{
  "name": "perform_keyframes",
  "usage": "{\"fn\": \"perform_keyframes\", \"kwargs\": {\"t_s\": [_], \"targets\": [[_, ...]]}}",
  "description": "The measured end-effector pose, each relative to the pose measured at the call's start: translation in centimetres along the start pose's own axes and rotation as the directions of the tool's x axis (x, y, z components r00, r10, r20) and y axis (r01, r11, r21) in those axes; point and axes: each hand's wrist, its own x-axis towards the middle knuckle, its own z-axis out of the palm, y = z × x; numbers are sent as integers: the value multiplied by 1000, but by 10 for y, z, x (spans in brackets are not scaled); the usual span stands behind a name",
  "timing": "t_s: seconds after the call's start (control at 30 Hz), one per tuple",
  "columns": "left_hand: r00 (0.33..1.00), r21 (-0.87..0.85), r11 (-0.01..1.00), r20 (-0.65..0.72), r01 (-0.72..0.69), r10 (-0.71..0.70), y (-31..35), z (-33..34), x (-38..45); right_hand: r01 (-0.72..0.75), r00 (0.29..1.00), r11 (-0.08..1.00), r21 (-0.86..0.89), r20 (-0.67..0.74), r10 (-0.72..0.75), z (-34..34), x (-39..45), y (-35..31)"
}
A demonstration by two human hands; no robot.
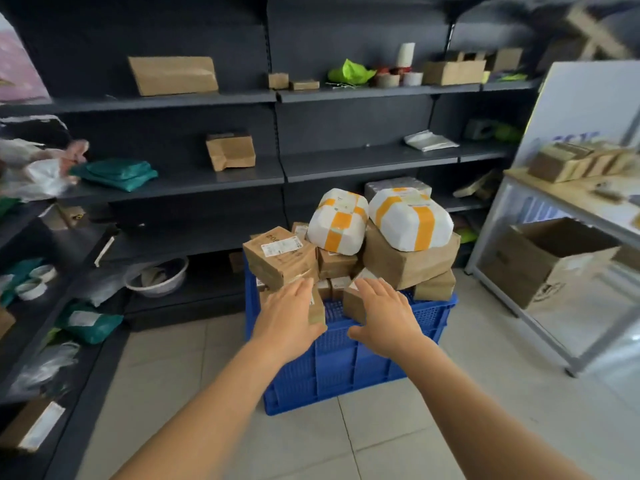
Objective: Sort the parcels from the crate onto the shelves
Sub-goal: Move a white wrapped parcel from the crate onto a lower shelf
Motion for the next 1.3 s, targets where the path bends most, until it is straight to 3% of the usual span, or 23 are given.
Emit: {"fn": "perform_keyframes", "kwargs": {"t_s": [0.37,0.6,0.83,1.13,1.3], "targets": [[993,-123,986,-2,-115,116,82,33,152,-153,985,984,94,-66,159,-38,101,134],[999,-273,962,30,-3,12,142,68,268,-205,975,957,206,-43,218,-70,188,237],[987,-456,875,70,162,-146,182,106,365,-268,961,892,363,31,276,-75,263,316],[942,-510,792,192,336,-276,167,137,410,-299,954,817,493,138,266,-45,316,347],[935,-565,746,177,353,-309,163,150,412,-245,966,783,572,74,248,-33,318,349]]}}
